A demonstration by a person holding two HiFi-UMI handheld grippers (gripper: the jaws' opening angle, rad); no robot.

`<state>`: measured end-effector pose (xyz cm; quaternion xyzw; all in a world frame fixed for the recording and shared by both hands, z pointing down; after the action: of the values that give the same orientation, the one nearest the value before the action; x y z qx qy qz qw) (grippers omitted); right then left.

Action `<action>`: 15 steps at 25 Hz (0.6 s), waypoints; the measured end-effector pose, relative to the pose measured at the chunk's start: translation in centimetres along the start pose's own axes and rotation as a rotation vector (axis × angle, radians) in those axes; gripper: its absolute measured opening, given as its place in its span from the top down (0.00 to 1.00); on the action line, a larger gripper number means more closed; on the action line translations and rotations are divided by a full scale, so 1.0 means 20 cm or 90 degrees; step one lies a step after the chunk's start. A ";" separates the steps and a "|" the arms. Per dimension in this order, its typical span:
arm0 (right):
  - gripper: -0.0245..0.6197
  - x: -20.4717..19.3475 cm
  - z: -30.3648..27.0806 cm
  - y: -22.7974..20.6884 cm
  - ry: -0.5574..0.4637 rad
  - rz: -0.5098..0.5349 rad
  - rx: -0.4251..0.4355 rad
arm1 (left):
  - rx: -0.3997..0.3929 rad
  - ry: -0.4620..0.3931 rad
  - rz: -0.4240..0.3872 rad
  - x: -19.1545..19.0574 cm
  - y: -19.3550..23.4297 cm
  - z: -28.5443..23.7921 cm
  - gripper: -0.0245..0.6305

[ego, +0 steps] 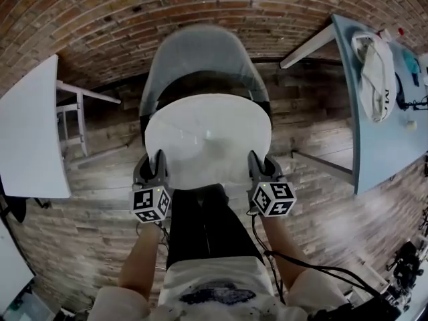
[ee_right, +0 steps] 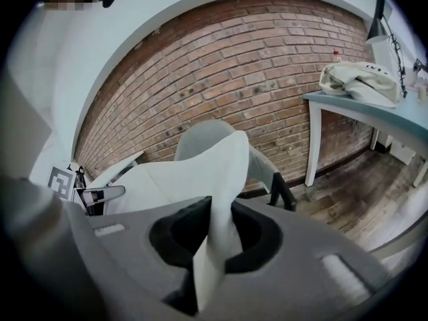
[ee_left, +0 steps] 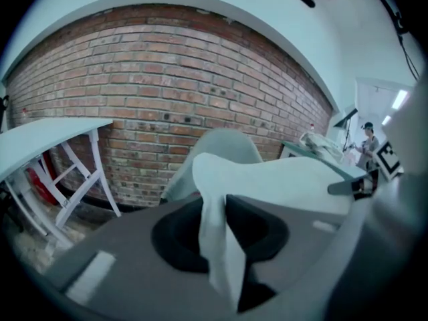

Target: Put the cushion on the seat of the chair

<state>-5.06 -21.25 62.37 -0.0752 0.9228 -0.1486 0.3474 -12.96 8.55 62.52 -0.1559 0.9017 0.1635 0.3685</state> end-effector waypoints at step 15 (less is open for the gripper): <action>0.89 -0.42 -0.63 -0.30 0.071 0.004 0.000 | 0.038 0.073 0.041 -0.55 0.15 -0.58 0.85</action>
<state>-6.87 -22.04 78.51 -0.0638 0.9411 -0.1510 0.2957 -13.72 8.26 78.70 -0.1248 0.9303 0.1393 0.3154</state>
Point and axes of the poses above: the fingertips, and each gripper's own axes: z backward along the fingers, y to its left, x out of its top, the point moved 3 cm from there along z, backward along the fingers, and after that the axes turned 10 degrees about y, right-handed, at the moved point
